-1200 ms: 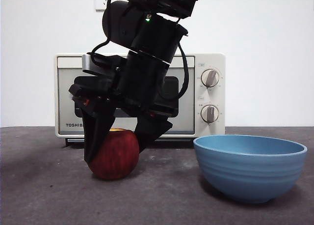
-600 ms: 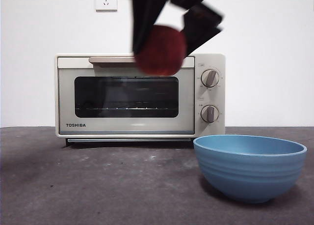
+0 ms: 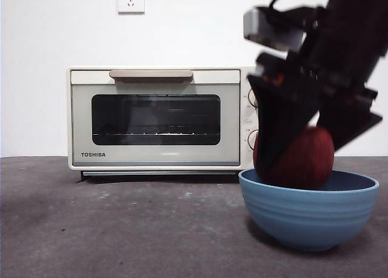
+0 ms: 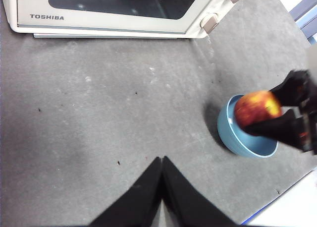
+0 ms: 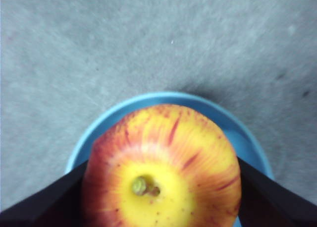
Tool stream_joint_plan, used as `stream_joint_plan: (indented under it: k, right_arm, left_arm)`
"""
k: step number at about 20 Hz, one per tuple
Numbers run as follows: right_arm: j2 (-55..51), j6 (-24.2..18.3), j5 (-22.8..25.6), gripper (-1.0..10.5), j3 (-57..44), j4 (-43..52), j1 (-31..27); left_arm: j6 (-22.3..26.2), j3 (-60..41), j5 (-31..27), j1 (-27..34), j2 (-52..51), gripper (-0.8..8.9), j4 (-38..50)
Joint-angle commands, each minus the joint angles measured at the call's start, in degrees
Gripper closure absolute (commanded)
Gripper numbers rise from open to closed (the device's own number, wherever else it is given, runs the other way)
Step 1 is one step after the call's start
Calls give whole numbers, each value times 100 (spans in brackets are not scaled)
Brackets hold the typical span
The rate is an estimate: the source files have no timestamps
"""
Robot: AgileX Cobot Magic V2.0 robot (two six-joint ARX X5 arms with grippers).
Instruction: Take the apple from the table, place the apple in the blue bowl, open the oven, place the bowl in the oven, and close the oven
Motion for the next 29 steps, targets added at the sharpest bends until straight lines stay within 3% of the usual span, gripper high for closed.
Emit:
stream_joint_plan:
  k: [1, 5, 18, 23, 27, 29]
  right_arm:
    - [39, 155, -17, 666, -219, 404, 48]
    - [39, 173, -11, 574, -398, 511, 42]
    - [11, 157, -94, 498, -345, 396, 129]
    - [-492, -17, 431, 498, 208, -72, 120]
    - [-1082, -42, 1408, 499, 555, -1005, 0]
    - [-1346, 129, 1939, 499, 553, -1598, -221]
  left_arm:
    - [68, 103, 9, -15, 31, 806, 52]
    - [68, 103, 11, -15, 31, 806, 52]
    - [39, 103, 11, -15, 31, 806, 92]
    - [-120, 105, 11, -61, 190, 806, 498]
    - [-291, 225, -7, -350, 688, 806, 1263]
    - [-372, 404, -291, -538, 1099, 806, 1633]
